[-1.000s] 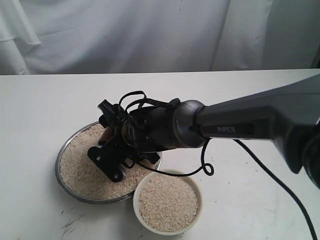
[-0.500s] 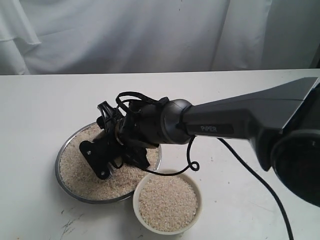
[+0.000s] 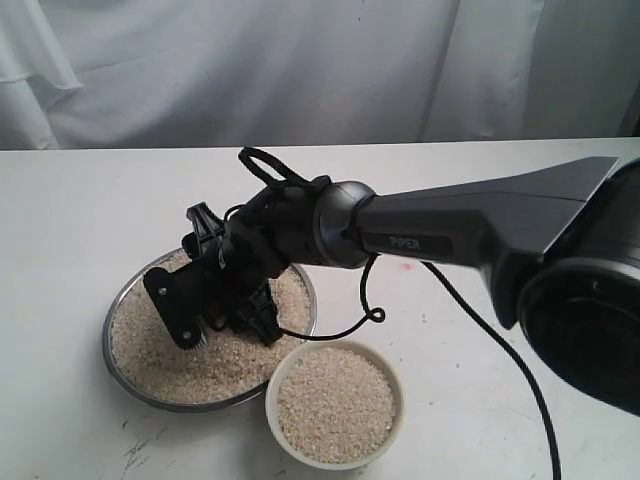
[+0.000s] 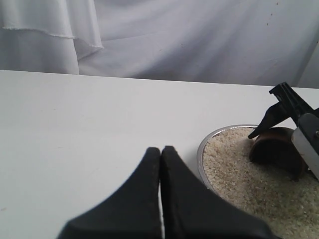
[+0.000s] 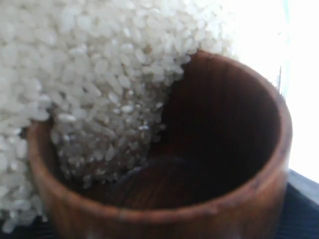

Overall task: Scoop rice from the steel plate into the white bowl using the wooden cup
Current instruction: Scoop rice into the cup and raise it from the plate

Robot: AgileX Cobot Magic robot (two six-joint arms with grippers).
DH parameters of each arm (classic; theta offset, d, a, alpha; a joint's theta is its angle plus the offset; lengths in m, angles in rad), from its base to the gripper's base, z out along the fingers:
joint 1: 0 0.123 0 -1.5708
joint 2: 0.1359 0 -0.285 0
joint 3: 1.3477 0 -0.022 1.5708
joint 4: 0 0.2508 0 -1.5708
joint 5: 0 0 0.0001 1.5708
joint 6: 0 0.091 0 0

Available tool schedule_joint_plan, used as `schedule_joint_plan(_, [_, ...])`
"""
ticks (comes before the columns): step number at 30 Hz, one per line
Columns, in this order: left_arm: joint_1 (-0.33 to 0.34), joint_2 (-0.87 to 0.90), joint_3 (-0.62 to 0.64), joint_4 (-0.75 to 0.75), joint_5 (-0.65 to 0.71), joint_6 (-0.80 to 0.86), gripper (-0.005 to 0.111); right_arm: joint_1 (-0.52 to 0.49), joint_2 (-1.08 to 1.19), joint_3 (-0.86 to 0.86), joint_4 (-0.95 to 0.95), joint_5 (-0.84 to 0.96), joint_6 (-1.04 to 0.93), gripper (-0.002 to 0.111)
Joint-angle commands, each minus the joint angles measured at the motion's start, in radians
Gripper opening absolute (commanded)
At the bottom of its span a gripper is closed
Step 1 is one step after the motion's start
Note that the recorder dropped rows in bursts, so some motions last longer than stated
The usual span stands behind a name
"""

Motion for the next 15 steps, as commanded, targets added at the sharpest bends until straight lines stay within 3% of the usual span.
schedule_joint_plan(1, [-0.002,-0.005,0.005,-0.001,-0.006,-0.003,0.000,0.004,0.049,-0.005,0.109,0.099,-0.017,0.000])
schedule_joint_plan(15, [-0.002,-0.005,0.005,-0.001,-0.006,-0.003,0.000,-0.075,0.006,-0.007,0.301,0.237,-0.074,0.000])
